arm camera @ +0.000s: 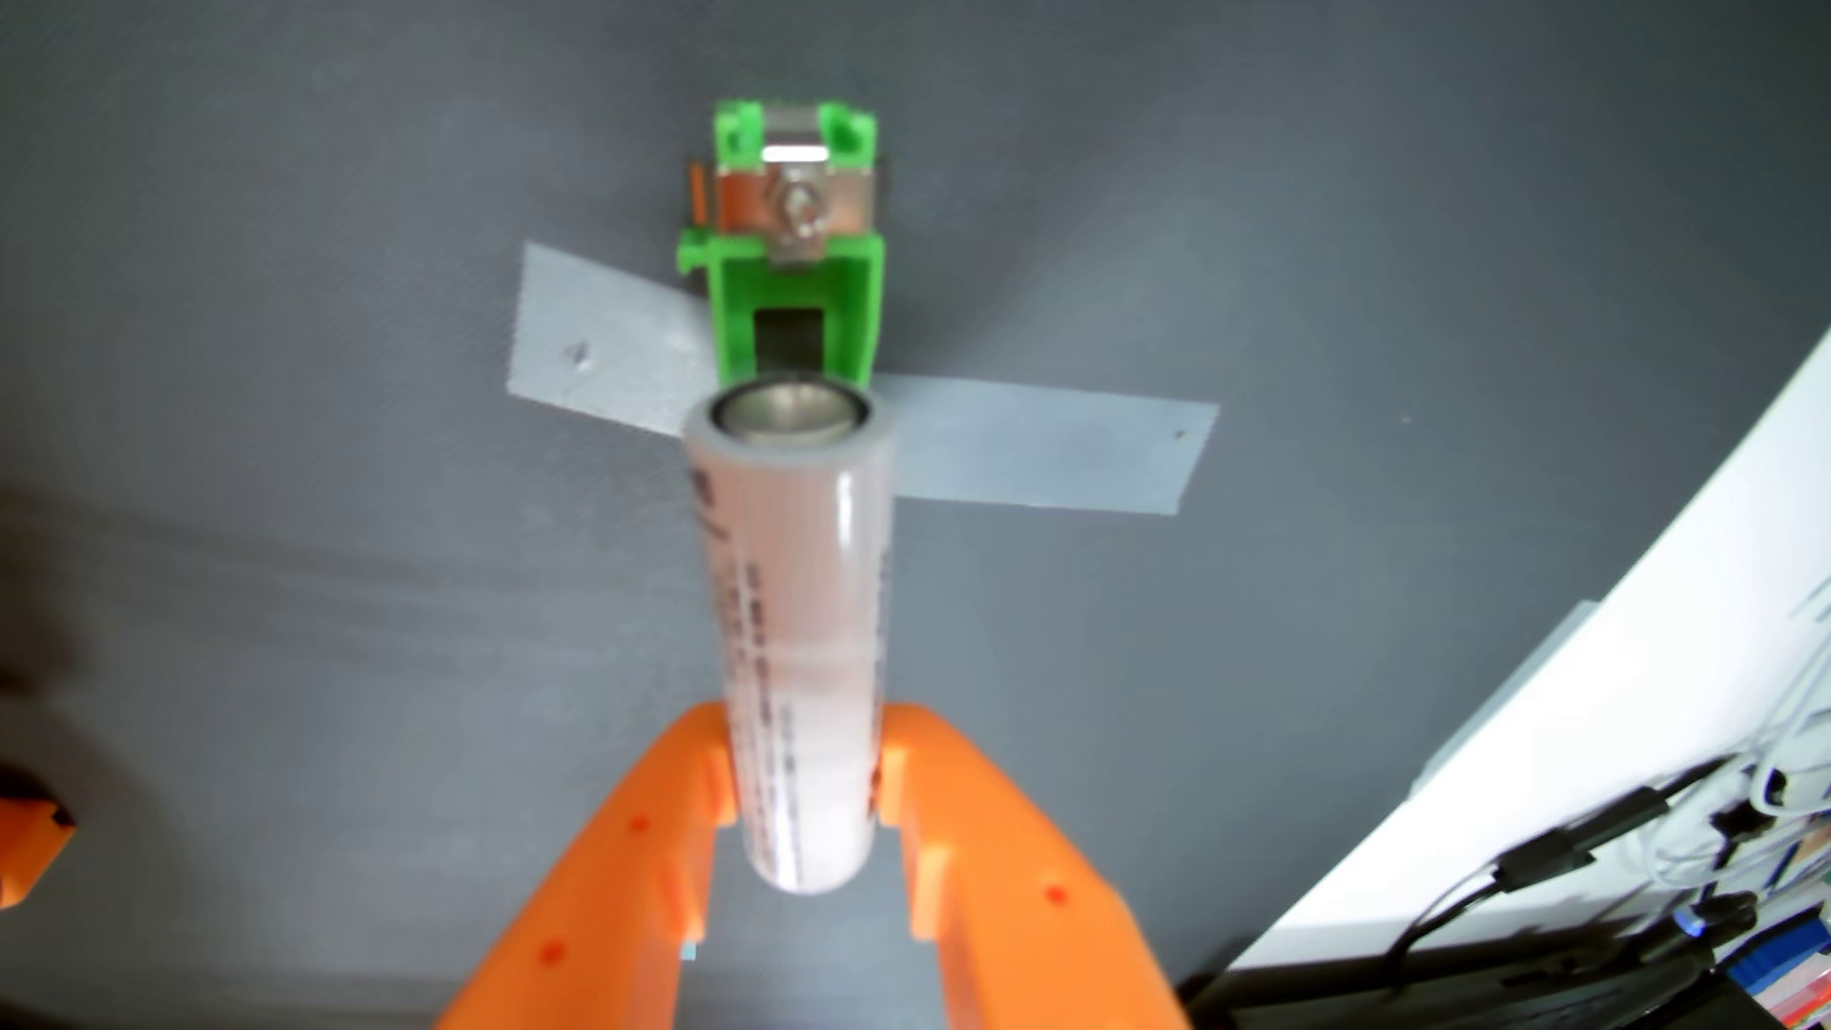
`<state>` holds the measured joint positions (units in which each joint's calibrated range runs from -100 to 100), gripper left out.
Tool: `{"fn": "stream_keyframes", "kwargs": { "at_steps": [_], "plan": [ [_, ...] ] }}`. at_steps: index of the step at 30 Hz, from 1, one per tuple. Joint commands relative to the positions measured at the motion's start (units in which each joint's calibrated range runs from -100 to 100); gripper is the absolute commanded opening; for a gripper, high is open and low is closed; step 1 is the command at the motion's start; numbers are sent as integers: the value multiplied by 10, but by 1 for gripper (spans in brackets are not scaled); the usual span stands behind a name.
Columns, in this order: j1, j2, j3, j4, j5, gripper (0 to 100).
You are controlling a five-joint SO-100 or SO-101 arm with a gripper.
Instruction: Insert Battery
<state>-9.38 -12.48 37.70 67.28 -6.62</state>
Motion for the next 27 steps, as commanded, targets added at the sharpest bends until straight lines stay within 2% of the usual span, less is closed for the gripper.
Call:
{"fn": "stream_keyframes", "kwargs": {
  "at_steps": [1, 27],
  "plan": [
    [3, -12, 2, -22, -2, 2],
    [18, 30, 4, -37, -2, 2]
  ]
}}
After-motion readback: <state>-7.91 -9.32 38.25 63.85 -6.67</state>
